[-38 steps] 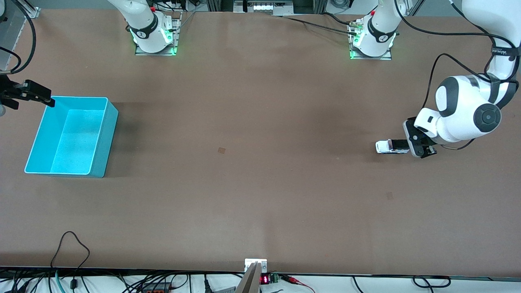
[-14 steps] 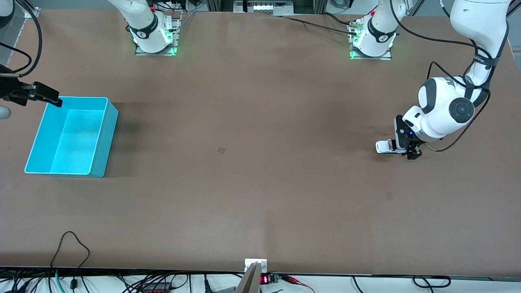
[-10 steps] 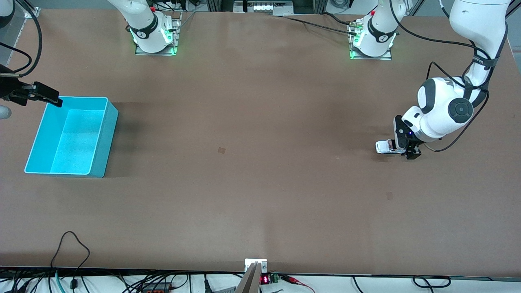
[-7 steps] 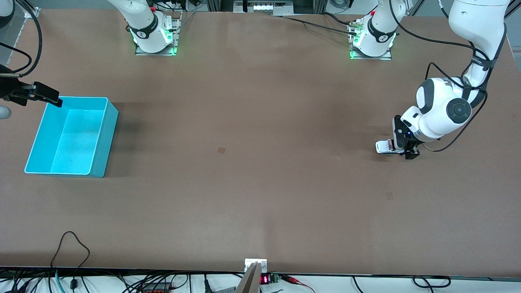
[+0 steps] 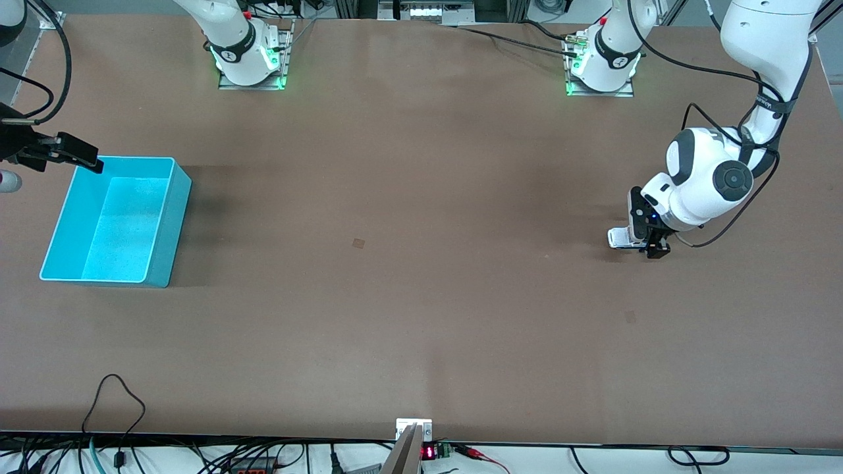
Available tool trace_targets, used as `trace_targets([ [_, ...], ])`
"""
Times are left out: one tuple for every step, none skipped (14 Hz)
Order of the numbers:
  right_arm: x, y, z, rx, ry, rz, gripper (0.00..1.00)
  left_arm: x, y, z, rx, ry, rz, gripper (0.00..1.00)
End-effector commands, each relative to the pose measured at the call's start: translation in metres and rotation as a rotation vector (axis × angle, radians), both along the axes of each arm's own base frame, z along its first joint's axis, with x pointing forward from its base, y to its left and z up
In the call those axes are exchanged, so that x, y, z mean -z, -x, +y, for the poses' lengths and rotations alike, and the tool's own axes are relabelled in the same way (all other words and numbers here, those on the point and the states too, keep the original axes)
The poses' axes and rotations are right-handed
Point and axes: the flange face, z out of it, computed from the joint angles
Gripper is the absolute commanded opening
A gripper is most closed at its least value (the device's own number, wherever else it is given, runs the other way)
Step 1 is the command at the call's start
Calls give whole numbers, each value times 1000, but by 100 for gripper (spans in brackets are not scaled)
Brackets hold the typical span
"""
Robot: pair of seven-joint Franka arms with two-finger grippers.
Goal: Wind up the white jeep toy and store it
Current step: 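Lower the left gripper and grasp the white jeep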
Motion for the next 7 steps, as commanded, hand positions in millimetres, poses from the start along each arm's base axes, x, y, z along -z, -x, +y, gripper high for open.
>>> trace_targets([
  [-4, 4, 4, 9, -2, 1, 100, -1, 1, 6, 11, -5, -9, 96],
  [-6, 4, 5, 6, -2, -2, 100, -1, 1, 6, 11, -5, -9, 94],
  [-6, 3, 8, 1, 0, -4, 100, 0, 1, 6, 11, -4, -8, 90],
  [-6, 3, 11, -7, -1, -4, 100, -1, 1, 6, 11, -5, -9, 80],
  [-6, 3, 11, -7, -1, -4, 100, 0, 1, 6, 11, -4, -8, 66],
  [-7, 4, 12, -8, -1, -5, 100, 0, 1, 6, 11, -4, -8, 54],
  [-7, 4, 13, -8, -2, -5, 100, 0, 1, 6, 11, -4, -8, 45],
])
